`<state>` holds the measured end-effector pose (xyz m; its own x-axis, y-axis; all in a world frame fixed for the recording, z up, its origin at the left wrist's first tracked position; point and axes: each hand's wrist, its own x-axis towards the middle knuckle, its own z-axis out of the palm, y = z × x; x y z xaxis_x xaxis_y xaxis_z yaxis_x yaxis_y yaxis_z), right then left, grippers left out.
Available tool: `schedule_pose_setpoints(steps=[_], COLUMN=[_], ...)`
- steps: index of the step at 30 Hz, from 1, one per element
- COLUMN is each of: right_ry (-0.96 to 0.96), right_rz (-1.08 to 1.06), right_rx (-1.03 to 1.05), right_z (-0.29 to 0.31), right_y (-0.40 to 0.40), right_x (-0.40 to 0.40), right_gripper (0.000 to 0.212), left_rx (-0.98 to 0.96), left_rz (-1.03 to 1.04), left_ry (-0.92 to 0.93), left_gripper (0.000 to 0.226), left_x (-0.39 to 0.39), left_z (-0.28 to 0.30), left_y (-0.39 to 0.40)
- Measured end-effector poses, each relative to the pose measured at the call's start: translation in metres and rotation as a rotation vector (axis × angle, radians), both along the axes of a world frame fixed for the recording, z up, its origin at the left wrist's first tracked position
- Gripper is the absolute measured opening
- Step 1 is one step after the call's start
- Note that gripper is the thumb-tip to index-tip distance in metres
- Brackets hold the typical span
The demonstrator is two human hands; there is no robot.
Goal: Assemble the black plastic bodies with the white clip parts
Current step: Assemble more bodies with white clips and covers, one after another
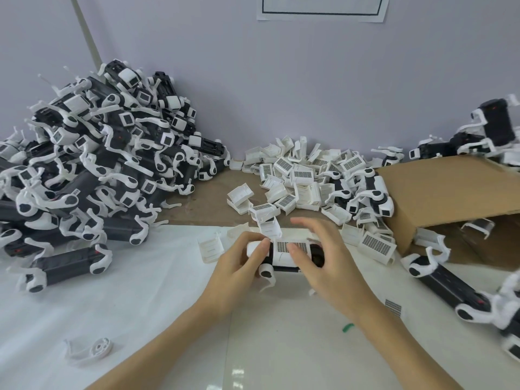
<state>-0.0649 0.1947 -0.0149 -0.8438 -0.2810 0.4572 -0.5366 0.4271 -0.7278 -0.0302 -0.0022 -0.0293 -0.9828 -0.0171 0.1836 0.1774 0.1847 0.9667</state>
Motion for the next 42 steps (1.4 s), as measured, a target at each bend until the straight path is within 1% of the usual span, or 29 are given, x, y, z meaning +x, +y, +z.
schedule_pose_setpoints(steps=[1, 2, 3, 4, 5, 6, 8, 11, 13, 15, 18, 24, 28, 30, 32, 33, 35, 36, 37, 38, 39, 40, 41, 42], right_ry=[-0.076, -0.168, -0.239, -0.252, -0.224, -0.181, -0.116, -0.106, -0.014, 0.115, 0.27, 0.284, 0.268, 0.219, 0.117, 0.047, -0.121, -0.204, -0.293, -0.39, -0.471, -0.512, -0.507, -0.473], right_rz=[-0.017, -0.009, 0.021, 0.051, 0.066, 0.076, 0.106, 0.136, 0.103, 0.056, 0.016, -0.002, -0.01, 0.002, 0.003, -0.002, -0.016, -0.019, -0.015, 0.003, 0.025, 0.045, 0.063, 0.091], right_rx=[-0.006, -0.019, -0.024, -0.016, -0.003, 0.007, 0.024, 0.09, 0.175, 0.211, 0.227, 0.206, 0.214, 0.19, 0.1, 0.015, -0.165, -0.229, -0.273, -0.305, -0.311, -0.3, -0.285, -0.286], right_z=[0.0, 0.001, 0.0, -0.002, -0.004, -0.004, -0.003, 0.0, 0.001, -0.002, -0.01, -0.016, -0.012, -0.009, -0.006, -0.004, 0.0, 0.002, 0.004, 0.005, 0.006, 0.005, 0.003, 0.002], right_y=[0.002, 0.004, 0.005, 0.005, 0.005, 0.005, 0.007, 0.014, 0.018, 0.016, 0.006, 0.0, -0.001, 0.0, -0.001, -0.001, 0.0, 0.001, 0.003, 0.003, 0.004, 0.004, 0.003, 0.002], right_x=[-0.001, -0.002, -0.002, -0.002, 0.0, 0.002, 0.004, -0.001, -0.001, 0.001, 0.004, 0.005, 0.005, 0.007, 0.011, 0.013, 0.012, 0.01, 0.008, 0.008, 0.008, 0.008, 0.008, 0.009], right_gripper=[0.036, 0.032, 0.024, 0.017, 0.011, 0.011, 0.019, 0.024, 0.03, 0.038, 0.037, 0.025, 0.025, 0.023, 0.022, 0.019, 0.013, 0.013, 0.016, 0.02, 0.025, 0.03, 0.034, 0.033], left_rx=[0.008, 0.027, 0.069, 0.112, 0.139, 0.158, 0.206, 0.22, 0.181, 0.088, 0.015, 0.007, 0.014, 0.019, -0.019, -0.091, -0.321, -0.416, -0.463, -0.454, -0.416, -0.37, -0.325, -0.275], left_rz=[-0.039, -0.081, -0.121, -0.149, -0.154, -0.138, -0.104, -0.159, -0.206, -0.211, -0.173, -0.162, -0.152, -0.14, -0.117, -0.095, -0.033, -0.028, -0.049, -0.088, -0.128, -0.146, -0.135, -0.103], left_ry=[-0.011, -0.021, -0.04, -0.061, -0.072, -0.075, -0.051, 0.035, 0.085, 0.141, 0.224, 0.22, 0.245, 0.22, 0.192, 0.206, 0.314, 0.372, 0.408, 0.418, 0.419, 0.418, 0.411, 0.395], left_gripper=[0.027, 0.026, 0.025, 0.027, 0.03, 0.031, 0.029, 0.037, 0.039, 0.038, 0.032, 0.029, 0.025, 0.026, 0.03, 0.033, 0.042, 0.049, 0.055, 0.055, 0.05, 0.043, 0.035, 0.03], left_x=[0.0, 0.001, 0.002, 0.003, 0.004, 0.004, 0.003, 0.002, 0.001, 0.0, -0.003, -0.006, -0.005, -0.005, -0.002, -0.001, 0.002, 0.004, 0.004, 0.004, 0.004, 0.005, 0.005, 0.005], left_z=[0.0, 0.0, 0.0, -0.001, -0.002, -0.002, -0.002, 0.0, -0.001, -0.001, -0.001, -0.006, -0.003, -0.002, -0.001, -0.001, -0.003, -0.003, -0.003, -0.003, -0.004, -0.004, -0.004, -0.004], left_y=[-0.001, -0.001, 0.0, 0.001, 0.003, 0.003, 0.003, -0.003, -0.008, -0.011, -0.013, -0.016, -0.015, -0.014, -0.012, -0.011, -0.011, -0.011, -0.01, -0.009, -0.007, -0.005, -0.004, -0.002])
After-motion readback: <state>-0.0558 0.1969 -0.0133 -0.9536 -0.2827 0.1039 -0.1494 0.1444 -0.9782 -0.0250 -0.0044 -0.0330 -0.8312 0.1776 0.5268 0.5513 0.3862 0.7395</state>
